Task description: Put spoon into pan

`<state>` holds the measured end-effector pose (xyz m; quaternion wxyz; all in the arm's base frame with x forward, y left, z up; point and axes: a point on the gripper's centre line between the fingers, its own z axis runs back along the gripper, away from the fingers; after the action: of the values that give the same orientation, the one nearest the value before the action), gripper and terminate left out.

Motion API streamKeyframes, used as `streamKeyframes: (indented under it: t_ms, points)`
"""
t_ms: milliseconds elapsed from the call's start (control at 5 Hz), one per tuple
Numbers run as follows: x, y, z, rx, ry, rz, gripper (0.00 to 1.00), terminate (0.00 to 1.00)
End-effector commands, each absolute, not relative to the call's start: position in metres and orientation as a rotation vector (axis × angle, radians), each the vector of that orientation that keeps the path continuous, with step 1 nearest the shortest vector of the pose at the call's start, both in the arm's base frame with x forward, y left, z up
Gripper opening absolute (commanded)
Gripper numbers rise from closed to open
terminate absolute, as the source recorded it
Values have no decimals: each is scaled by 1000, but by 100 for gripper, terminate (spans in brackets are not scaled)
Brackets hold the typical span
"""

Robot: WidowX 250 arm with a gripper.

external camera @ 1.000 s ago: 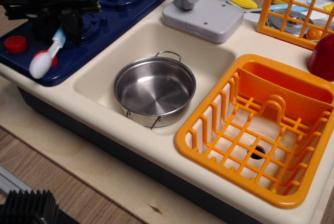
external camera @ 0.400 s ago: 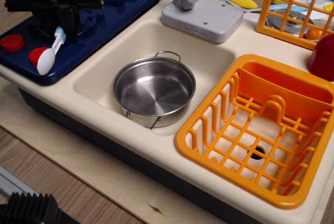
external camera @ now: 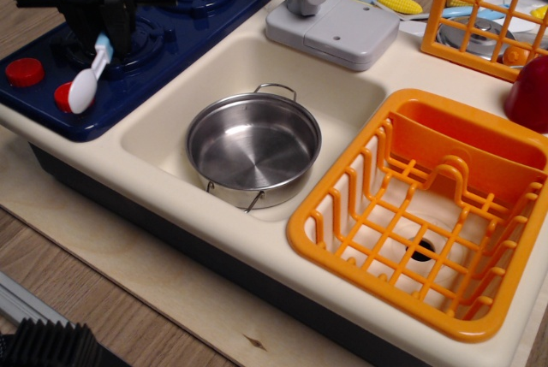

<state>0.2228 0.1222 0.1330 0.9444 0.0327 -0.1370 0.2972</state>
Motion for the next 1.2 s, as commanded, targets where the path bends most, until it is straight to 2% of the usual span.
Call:
streamKeyframes:
  t_ms: [0,600,800,1000]
  points:
    - [231,119,135,44,-298,619,0,0]
    - [258,49,137,87,-327,623,0,0]
    - [258,42,131,79,-358,630,100,0]
    - [258,42,131,79,-358,630,100,0]
